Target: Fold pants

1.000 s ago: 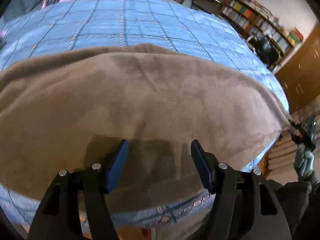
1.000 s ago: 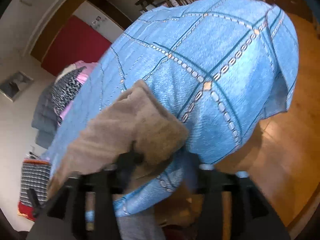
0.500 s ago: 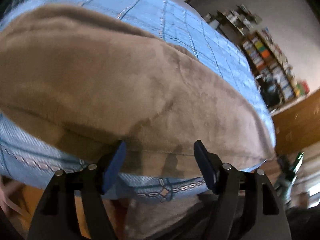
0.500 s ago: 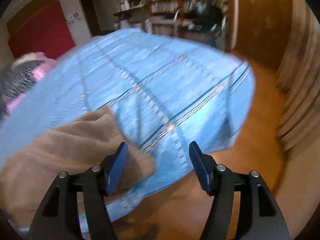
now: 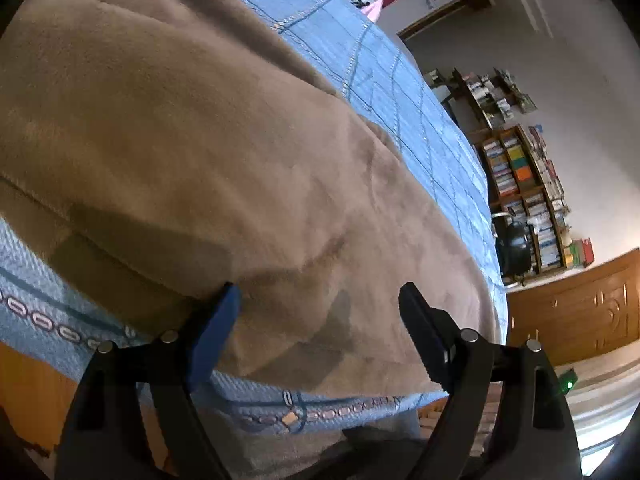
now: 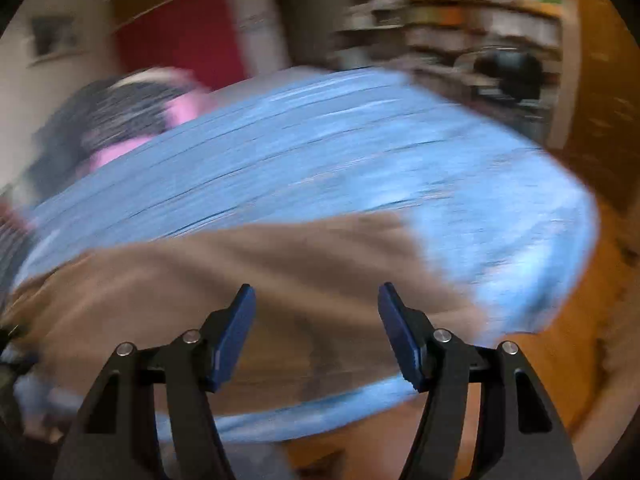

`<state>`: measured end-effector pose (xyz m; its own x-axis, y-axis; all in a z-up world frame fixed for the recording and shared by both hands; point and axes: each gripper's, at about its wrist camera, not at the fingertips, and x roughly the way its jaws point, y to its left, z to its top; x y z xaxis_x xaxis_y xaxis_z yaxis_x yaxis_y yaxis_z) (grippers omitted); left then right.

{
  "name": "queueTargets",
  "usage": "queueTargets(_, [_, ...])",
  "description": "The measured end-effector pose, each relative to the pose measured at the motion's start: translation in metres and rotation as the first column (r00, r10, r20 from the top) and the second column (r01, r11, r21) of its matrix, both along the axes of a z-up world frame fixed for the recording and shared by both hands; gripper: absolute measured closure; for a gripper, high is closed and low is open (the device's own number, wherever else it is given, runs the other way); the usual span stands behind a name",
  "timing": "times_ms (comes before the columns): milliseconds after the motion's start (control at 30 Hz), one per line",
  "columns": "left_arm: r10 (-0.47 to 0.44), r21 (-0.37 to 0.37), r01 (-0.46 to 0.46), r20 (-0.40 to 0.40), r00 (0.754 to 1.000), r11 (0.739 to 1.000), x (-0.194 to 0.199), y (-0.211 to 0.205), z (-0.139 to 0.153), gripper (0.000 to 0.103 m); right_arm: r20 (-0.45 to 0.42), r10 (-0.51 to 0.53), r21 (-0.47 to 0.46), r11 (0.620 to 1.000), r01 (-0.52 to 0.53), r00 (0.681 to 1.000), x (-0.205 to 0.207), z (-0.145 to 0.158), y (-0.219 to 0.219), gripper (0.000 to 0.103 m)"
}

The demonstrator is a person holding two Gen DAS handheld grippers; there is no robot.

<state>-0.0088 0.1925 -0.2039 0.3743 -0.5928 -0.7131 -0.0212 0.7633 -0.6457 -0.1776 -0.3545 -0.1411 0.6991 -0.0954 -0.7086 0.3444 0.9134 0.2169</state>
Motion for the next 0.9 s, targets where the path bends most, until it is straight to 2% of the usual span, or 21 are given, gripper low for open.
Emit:
queueTargets(67, [0.007,-0.020,-0.008,-0.022,1.000,1.000,-0.002,0.003,-0.004,0.020,-0.009,0.135,0.031,0.990,-0.134,0.991,0.015,-0.007,0.032,0.039])
queueTargets(100, [0.017,-0.038,-0.018,-0.040,0.999,0.999,-0.004,0.004,-0.006,0.020,-0.019,0.223,0.075,0.972,-0.221,0.975,0.024,-0.013,0.050,0.039])
queueTargets(167, [0.036,-0.067,-0.040,-0.065,0.997,0.997,-0.009,0.006,-0.012,0.020,-0.013,0.342,0.209,0.920,-0.331,0.940,0.035,-0.024,0.070,0.039])
queueTargets(267, [0.040,-0.075,-0.044,-0.062,0.997,0.996,-0.012,0.003,-0.016,0.020,-0.011,0.430,0.291,0.865,-0.409,0.903,0.042,-0.034,0.085,0.039])
queueTargets(333, [0.048,-0.087,-0.053,-0.063,0.997,0.995,-0.012,0.003,-0.019,0.017,-0.004,0.448,0.413,0.815,-0.406,0.894,0.047,-0.045,0.081,0.039])
queueTargets(400, [0.065,-0.110,-0.072,-0.066,0.996,0.991,-0.009,0.004,-0.021,0.016,-0.016,0.438,0.505,0.779,-0.371,0.899,0.050,-0.058,0.073,0.039])
queueTargets(567, [0.101,-0.142,-0.111,-0.077,0.992,0.984,-0.004,0.003,-0.026,0.016,-0.038,0.372,0.627,0.732,-0.268,0.927,0.046,-0.084,0.057,0.039])
queueTargets(667, [0.127,-0.159,-0.137,-0.069,0.989,0.978,-0.002,0.005,-0.026,0.017,-0.019,0.308,0.696,0.687,-0.208,0.951,0.049,-0.093,0.046,0.039])
queueTargets(700, [0.142,-0.166,-0.152,-0.068,0.987,0.974,-0.002,0.006,-0.027,0.022,-0.020,0.273,0.725,0.666,-0.174,0.962,0.049,-0.097,0.041,0.039])
queueTargets(733, [0.157,-0.168,-0.167,-0.071,0.985,0.972,-0.001,0.008,-0.028,0.034,-0.027,0.242,0.747,0.649,-0.141,0.970,0.049,-0.101,0.037,0.042])
queueTargets(767, [0.173,-0.167,-0.185,-0.083,0.981,0.968,0.001,0.009,-0.029,0.041,-0.034,0.218,0.757,0.643,-0.117,0.975,0.050,-0.105,0.035,0.046])
queueTargets(800, [0.187,-0.171,-0.200,-0.094,0.978,0.965,0.003,0.010,-0.030,0.057,-0.046,0.206,0.758,0.645,-0.100,0.978,0.051,-0.107,0.035,0.058])
queueTargets(833, [0.201,-0.179,-0.218,-0.108,0.974,0.959,0.003,0.013,-0.031,0.078,-0.054,0.199,0.755,0.649,-0.090,0.979,0.050,-0.108,0.034,0.070])
queueTargets(867, [0.205,-0.174,-0.223,-0.115,0.972,0.959,0.003,0.016,-0.031,0.088,-0.057,0.199,0.749,0.656,-0.090,0.978,0.047,-0.107,0.034,0.078])
queueTargets(900, [0.207,-0.163,-0.224,-0.120,0.971,0.961,0.002,0.021,-0.030,0.096,-0.054,0.203,0.743,0.662,-0.096,0.978,0.045,-0.105,0.035,0.091])
